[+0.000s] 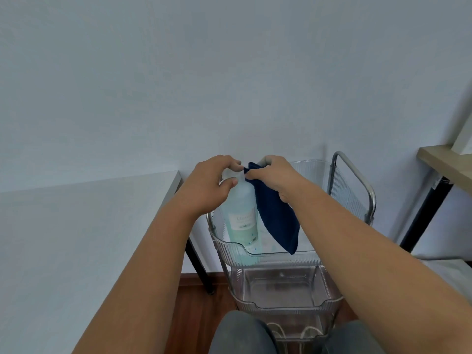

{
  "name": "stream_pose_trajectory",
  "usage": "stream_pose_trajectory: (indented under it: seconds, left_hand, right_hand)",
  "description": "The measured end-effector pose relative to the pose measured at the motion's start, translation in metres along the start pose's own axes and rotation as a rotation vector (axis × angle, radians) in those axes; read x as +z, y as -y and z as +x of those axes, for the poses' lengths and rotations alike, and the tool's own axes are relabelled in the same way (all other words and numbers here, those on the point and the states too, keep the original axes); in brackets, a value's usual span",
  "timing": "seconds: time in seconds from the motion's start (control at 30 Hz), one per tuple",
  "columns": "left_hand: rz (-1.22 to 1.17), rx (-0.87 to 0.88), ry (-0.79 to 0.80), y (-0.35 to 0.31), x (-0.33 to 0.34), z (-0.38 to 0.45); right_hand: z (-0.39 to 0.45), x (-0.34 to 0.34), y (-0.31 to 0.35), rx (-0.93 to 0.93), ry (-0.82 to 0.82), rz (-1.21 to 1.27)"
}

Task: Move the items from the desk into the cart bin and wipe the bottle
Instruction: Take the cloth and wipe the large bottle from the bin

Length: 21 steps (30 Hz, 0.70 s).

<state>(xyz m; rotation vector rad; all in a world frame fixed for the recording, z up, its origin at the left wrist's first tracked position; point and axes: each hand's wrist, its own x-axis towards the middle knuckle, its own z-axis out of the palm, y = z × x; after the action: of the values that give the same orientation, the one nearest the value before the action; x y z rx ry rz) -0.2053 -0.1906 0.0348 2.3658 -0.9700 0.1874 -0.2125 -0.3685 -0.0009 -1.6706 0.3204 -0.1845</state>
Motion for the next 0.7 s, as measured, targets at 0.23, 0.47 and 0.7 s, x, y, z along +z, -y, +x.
stream_pose_trajectory:
  seconds: [0.23,0.47,0.7]
  left_hand:
    - [0.045,-0.128,-0.216,-0.008,0.043,-0.024]
    - [-0.036,-0.370,-0.345,-0.023,0.082,-0.022]
    - [-0.176,-0.511,-0.453,-0.018,0.078,-0.011]
  right_hand:
    - [-0.003,-0.009,-0.020,0.054,-0.106,0.308]
    - [-0.022,-0.049,-0.037,0.154,-0.320,0.896]
    - [-0.039,-0.039,-0.026,-0.006,-0.210,0.891]
